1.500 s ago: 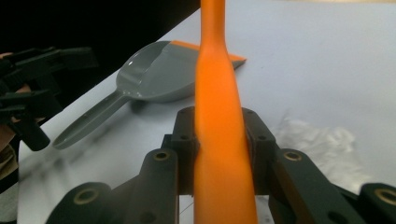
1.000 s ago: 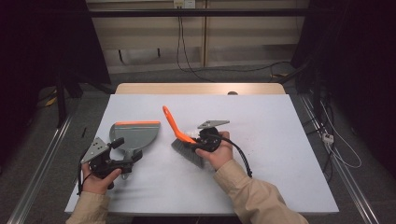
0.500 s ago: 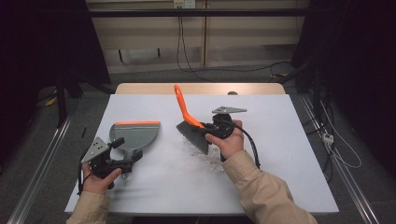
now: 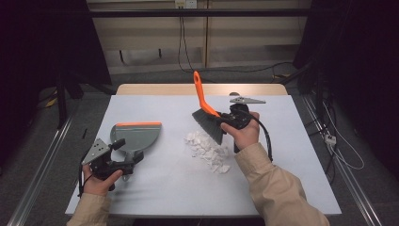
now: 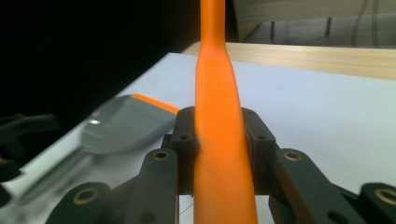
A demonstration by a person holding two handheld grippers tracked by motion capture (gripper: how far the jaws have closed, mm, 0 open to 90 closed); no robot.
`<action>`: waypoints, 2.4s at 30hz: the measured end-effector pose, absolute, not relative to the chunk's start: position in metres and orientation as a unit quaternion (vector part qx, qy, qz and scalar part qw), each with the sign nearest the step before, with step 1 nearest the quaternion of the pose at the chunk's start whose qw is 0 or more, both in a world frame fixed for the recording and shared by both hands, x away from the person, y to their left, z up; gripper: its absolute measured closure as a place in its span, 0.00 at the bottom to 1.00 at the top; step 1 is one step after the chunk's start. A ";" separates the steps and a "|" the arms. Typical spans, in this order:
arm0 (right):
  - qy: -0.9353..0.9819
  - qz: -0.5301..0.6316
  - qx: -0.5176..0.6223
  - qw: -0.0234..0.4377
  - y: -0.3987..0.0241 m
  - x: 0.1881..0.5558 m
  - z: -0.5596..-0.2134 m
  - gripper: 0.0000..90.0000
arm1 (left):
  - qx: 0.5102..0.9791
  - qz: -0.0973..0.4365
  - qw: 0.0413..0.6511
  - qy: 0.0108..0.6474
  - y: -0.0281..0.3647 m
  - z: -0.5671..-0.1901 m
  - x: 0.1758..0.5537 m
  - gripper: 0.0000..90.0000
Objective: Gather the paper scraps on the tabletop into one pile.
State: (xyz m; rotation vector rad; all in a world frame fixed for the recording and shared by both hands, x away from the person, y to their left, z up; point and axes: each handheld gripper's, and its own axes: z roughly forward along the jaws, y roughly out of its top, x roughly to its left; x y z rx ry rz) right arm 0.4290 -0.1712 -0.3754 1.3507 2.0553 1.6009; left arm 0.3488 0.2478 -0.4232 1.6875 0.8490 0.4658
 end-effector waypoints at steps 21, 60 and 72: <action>0.740 0.456 0.457 0.189 -0.202 0.453 -0.413 0.80 | 0.718 0.199 0.560 0.362 0.248 -0.424 0.349 0.07; 0.832 0.338 0.417 0.137 -0.201 0.458 -0.403 0.80 | 0.717 0.203 0.560 0.361 0.248 -0.422 0.348 0.07; 0.855 0.404 0.297 0.133 -0.180 0.493 -0.405 0.80 | 0.711 0.212 0.557 0.372 0.251 -0.420 0.347 0.07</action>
